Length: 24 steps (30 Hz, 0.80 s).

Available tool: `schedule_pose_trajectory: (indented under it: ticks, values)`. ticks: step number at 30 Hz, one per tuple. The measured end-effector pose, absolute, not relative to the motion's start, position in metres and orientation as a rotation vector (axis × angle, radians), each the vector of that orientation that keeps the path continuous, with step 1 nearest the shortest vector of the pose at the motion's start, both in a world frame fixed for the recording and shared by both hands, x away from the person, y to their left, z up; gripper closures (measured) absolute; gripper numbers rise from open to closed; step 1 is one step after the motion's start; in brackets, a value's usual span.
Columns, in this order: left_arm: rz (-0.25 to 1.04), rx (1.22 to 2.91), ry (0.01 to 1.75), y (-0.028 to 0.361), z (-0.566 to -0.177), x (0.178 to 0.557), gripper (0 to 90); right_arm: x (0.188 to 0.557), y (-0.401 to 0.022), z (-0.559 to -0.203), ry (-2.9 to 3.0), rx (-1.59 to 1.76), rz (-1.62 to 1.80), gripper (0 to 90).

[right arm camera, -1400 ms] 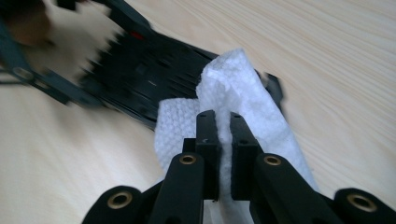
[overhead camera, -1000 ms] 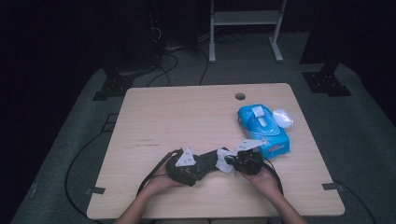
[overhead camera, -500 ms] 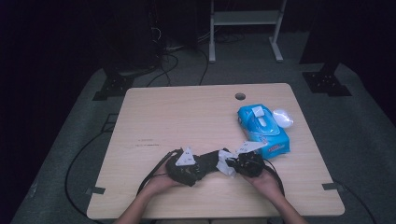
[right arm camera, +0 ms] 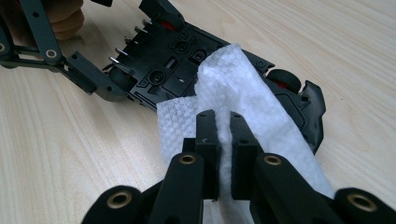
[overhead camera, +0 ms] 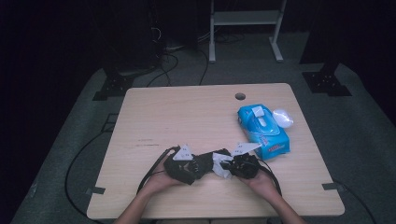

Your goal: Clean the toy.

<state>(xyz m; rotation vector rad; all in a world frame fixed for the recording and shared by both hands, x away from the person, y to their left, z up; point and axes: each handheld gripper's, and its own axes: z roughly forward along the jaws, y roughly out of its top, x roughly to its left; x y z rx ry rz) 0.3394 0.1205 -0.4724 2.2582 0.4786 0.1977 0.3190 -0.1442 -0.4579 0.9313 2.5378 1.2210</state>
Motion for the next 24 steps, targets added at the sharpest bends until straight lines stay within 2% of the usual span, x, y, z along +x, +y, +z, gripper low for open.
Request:
schedule_pose_trajectory:
  ticks: [13,18,24]
  values:
    - [-0.064,2.164,0.618,0.134,-0.472,0.351,16.4,0.313,-0.145,-0.460,2.533,0.920,1.234,85.1]
    - [-0.157,2.095,0.703,0.140,-0.473,0.358,23.5,0.311,-0.146,-0.461,2.524,0.915,1.241,85.1]
    - [-0.215,2.076,0.744,0.139,-0.475,0.361,23.8,0.310,-0.146,-0.461,2.524,0.903,1.232,85.2]
